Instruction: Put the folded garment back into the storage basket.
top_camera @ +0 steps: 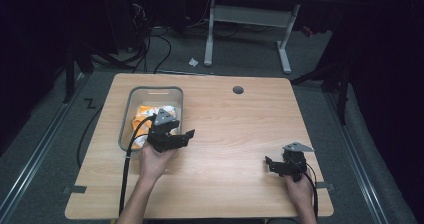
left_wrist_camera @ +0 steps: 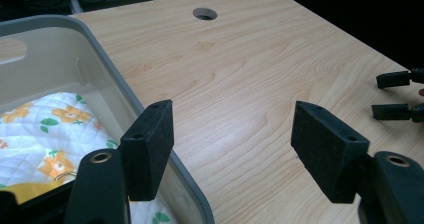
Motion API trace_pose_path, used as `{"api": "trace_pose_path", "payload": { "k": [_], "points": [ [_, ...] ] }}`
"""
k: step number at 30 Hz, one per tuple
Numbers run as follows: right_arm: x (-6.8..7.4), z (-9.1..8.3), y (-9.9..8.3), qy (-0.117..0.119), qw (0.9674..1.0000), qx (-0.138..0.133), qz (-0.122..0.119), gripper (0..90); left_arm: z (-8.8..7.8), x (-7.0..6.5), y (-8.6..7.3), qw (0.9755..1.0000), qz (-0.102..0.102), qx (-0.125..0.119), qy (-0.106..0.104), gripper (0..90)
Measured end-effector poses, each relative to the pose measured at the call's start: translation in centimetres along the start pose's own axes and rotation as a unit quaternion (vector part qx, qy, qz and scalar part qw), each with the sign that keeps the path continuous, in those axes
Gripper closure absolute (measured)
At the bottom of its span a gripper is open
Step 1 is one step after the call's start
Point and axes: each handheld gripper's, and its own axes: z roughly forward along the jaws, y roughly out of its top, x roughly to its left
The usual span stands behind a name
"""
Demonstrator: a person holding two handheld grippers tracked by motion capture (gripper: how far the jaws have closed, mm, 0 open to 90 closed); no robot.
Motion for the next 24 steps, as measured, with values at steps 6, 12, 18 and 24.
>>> {"api": "trace_pose_path", "payload": {
  "k": [6,12,18,24],
  "points": [
    [0.0,0.0,0.0,0.0,1.0,0.0,0.0,14.7,0.2,-0.4,-0.2,1.0,0.0,-0.002,-0.005,33.9],
    [0.0,0.0,0.0,0.0,1.0,0.0,-0.001,14.7,0.5,-0.7,-0.5,0.9999,0.002,0.001,-0.011,33.9],
    [0.0,0.0,0.0,0.0,1.0,0.0,0.0,14.7,0.7,-1.0,-0.8,0.9999,0.0,-0.001,-0.016,33.9],
    [0.0,0.0,0.0,0.0,1.0,0.0,-0.001,14.7,1.0,-1.4,-0.9,0.9997,0.003,0.0,-0.023,33.9]
  ]
}}
